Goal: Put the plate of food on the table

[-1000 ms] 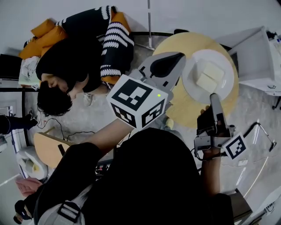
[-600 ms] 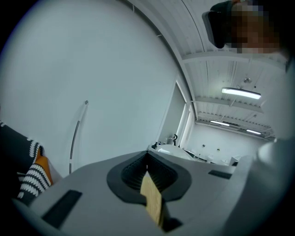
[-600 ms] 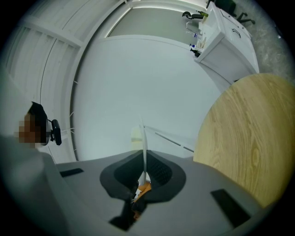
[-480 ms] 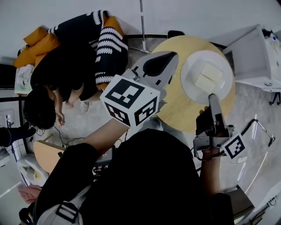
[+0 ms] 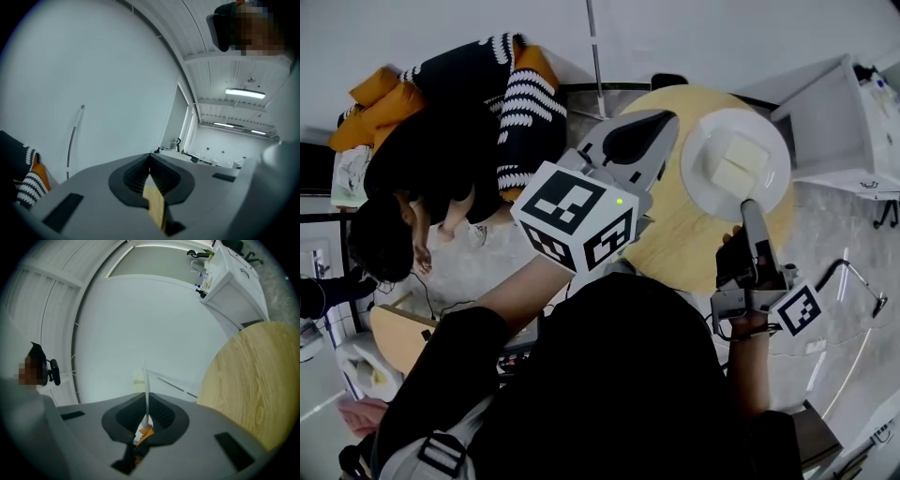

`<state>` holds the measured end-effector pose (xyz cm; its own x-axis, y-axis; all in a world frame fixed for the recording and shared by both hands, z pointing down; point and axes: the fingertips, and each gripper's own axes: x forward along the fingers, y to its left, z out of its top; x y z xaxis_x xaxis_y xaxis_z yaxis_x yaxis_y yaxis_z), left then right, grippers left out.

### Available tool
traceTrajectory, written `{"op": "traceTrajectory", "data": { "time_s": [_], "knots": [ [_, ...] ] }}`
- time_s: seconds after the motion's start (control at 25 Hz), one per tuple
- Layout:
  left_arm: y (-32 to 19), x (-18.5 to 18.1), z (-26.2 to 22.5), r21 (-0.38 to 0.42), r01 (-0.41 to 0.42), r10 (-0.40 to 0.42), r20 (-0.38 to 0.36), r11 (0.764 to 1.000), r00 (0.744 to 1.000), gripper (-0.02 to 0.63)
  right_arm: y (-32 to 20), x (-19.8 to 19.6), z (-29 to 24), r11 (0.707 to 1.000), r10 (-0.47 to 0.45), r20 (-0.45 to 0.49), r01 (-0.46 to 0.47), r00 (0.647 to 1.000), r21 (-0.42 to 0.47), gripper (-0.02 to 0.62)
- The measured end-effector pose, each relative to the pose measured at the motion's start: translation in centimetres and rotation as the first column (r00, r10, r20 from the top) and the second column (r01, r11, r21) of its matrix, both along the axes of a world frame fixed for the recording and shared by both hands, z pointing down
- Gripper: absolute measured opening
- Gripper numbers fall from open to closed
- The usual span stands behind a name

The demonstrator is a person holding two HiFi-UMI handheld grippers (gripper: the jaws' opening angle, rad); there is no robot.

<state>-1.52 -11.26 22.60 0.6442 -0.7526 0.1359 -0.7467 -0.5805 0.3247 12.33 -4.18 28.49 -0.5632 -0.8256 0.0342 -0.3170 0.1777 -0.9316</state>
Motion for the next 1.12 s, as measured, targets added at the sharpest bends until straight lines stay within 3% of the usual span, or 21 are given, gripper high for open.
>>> {"op": "traceTrajectory", "data": {
  "time_s": [1.12],
  "knots": [
    [-0.5, 1.4, 3.2, -0.121, -0.008, 0.013, 0.041, 0.993, 0.999, 0.006, 0.1, 0.6, 3.3, 0.995, -0.002, 0.026, 0.004, 1.000, -0.102, 0.017]
  ]
}}
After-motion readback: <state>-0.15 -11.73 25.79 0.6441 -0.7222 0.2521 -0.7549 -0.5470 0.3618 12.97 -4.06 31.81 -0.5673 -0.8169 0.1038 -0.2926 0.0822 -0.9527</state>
